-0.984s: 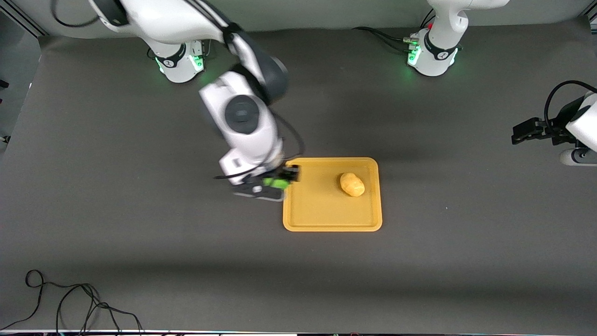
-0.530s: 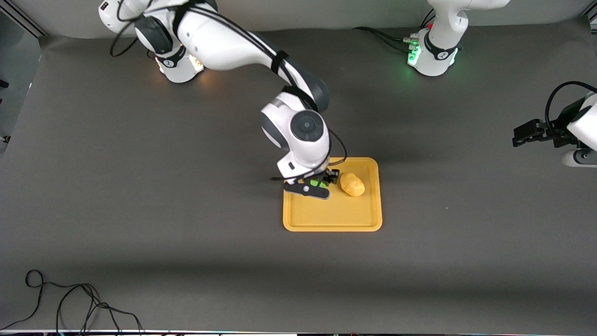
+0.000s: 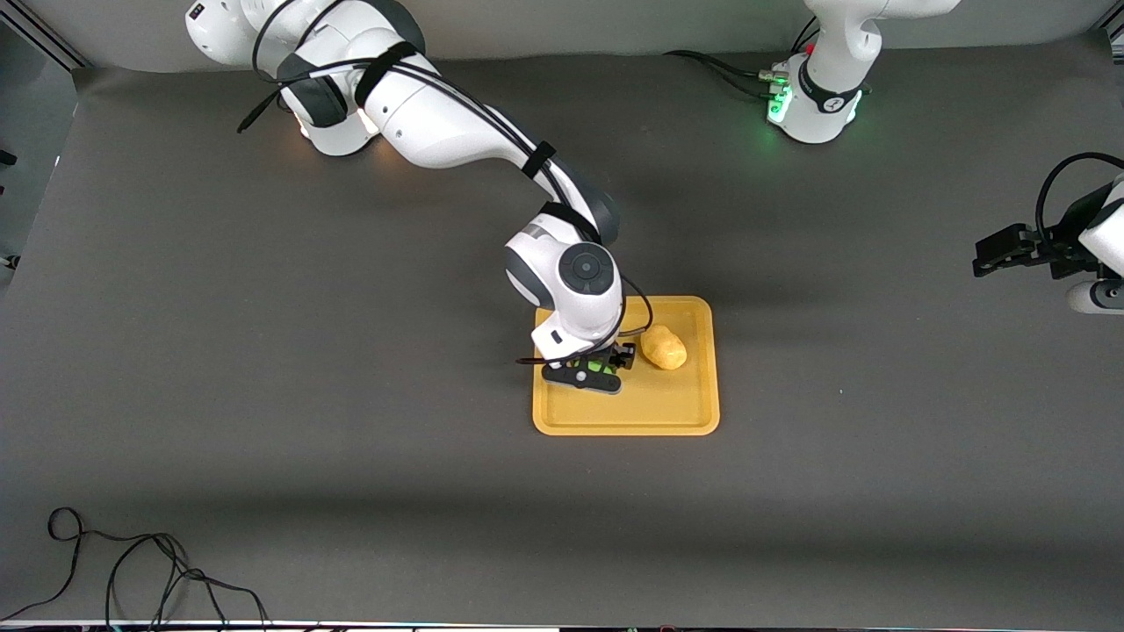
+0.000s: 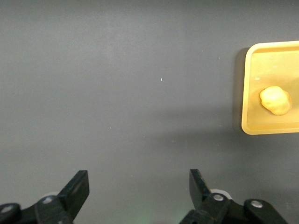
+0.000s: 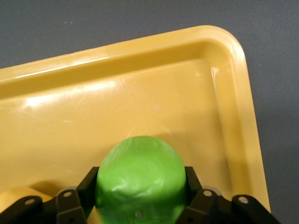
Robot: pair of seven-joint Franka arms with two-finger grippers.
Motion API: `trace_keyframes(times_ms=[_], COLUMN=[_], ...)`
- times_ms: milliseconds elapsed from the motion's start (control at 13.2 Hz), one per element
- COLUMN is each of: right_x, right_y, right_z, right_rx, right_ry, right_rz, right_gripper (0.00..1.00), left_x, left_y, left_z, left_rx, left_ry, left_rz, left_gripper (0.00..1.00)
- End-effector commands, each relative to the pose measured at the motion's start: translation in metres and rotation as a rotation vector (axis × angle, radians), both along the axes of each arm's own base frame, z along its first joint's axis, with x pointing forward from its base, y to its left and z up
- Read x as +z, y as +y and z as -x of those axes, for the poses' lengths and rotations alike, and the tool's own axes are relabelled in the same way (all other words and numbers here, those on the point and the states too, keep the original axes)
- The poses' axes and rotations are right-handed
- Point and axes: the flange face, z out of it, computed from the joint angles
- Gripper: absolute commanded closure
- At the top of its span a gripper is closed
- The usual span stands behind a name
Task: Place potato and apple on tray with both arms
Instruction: 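Carry the apple with the right gripper onto the tray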
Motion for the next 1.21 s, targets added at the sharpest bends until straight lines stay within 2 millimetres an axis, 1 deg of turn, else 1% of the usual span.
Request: trace_keyframes(times_ms=[0, 227, 379, 454, 530, 606, 757, 833, 909, 984, 1060, 1136], right_x=[-0.006, -0.011, -0.011, -0.012, -0.01, -0.008, 0.007, 0.023, 0.046, 0.074, 0.106, 0.143], right_y=[0.002, 0.002, 0.003, 0.003, 0.002, 0.002, 0.002, 0.002, 0.0, -0.004, -0.008, -0.013], right_z=[-0.005, -0.004, -0.004, -0.003, -0.005, -0.005, -0.004, -0.002, -0.003, -0.002, -0.001, 0.001], right_rx=[-0.002, -0.001, -0.004, -0.006, -0.011, -0.012, -0.017, -0.02, -0.023, -0.027, -0.03, -0.035], right_ry=[-0.026, -0.028, -0.026, -0.025, -0.025, -0.024, -0.009, 0.004, 0.007, 0.019, 0.02, 0.011], right_rz=[0.005, 0.001, -0.001, -0.003, -0.005, -0.004, 0.0, 0.008, 0.012, 0.024, 0.024, 0.02], right_gripper=[0.57, 0.56, 0.52, 0.23, 0.0, 0.0, 0.0, 0.0, 0.0, 0.0, 0.0, 0.0], left_x=[0.004, -0.001, 0.0, 0.0, 0.001, 0.002, 0.002, 0.003, 0.002, 0.003, 0.003, 0.003], left_y=[0.002, 0.004, 0.006, 0.006, 0.007, 0.007, 0.006, 0.006, 0.006, 0.005, 0.004, 0.004], left_z=[0.004, 0.003, 0.004, 0.004, 0.004, 0.004, 0.005, 0.005, 0.005, 0.006, 0.006, 0.005], left_rx=[-0.016, -0.011, -0.008, -0.008, -0.007, -0.008, -0.008, -0.008, -0.008, -0.011, -0.013, -0.013], left_ry=[-0.026, -0.022, -0.025, -0.025, -0.027, -0.028, -0.026, -0.028, -0.025, -0.026, -0.026, -0.028], left_rz=[-0.002, -0.002, -0.002, -0.002, -0.002, -0.003, -0.003, -0.003, -0.003, -0.003, -0.002, -0.001], left_gripper=[0.01, 0.0, 0.0, 0.0, 0.01, 0.01, 0.01, 0.01, 0.01, 0.01, 0.01, 0.01])
